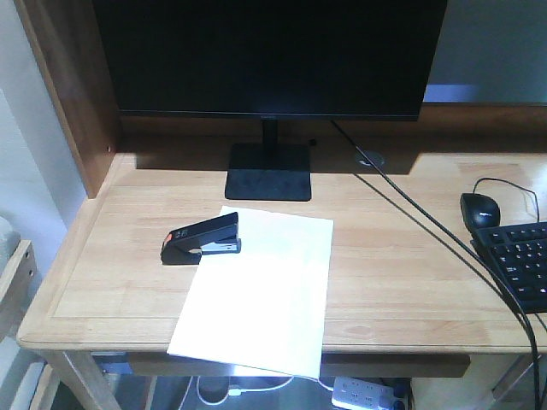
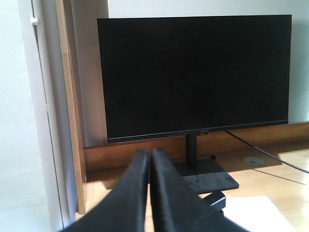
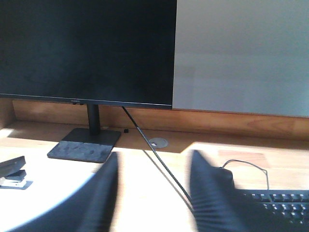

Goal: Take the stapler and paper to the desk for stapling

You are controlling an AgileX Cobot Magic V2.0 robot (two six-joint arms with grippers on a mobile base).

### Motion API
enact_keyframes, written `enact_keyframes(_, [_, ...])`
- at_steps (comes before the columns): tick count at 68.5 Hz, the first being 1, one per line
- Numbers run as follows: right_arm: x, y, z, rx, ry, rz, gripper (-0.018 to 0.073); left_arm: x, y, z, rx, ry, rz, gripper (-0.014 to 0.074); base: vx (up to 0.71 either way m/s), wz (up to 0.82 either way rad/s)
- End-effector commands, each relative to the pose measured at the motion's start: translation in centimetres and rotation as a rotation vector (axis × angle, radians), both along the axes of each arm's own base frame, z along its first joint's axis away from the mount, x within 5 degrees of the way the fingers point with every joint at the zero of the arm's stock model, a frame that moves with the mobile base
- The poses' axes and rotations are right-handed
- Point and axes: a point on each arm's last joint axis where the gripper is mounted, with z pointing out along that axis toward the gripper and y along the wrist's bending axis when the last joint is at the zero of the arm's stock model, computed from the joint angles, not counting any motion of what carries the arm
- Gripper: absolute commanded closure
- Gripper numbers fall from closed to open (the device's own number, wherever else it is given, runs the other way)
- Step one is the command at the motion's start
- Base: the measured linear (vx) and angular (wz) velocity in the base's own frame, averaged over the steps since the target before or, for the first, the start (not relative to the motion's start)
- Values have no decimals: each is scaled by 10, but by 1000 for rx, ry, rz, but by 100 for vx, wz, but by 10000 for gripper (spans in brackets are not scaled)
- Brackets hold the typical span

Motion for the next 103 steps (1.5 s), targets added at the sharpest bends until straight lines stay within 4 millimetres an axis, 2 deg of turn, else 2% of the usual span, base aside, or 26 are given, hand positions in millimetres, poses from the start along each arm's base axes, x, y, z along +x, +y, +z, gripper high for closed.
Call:
enact_keyframes(1, [-1,2,13,23,-71,19,493,-1,0,13,-27,-72,-8,603,0,0])
enact_keyframes(3, [-1,2,13,28,-70,18,571,-1,0,13,-27,-72,-8,603,0,0])
enact_keyframes(4, [-1,2,13,29,-70,18,576,-1,0,13,-27,-72,-8,603,0,0])
enact_keyframes(50, [-1,1,13,20,-70,14,569,0,0,11,-27,-72,-8,603,0,0])
enact_keyframes(63, [-1,1,13,20,-70,14,569,7,2,-12,19,-51,55,603,0,0])
enact_keyframes(72, [-1,1,13,20,-71,14,569,13,4,-39,51,-12,121,603,0,0])
enact_keyframes(83, [-1,1,13,20,-71,14,569,9,7,-64,6,-36,152,603,0,0])
enact_keyframes(103, [-1,1,13,20,-71,14,569,11,9,-69,10,-7,195,603,0,0])
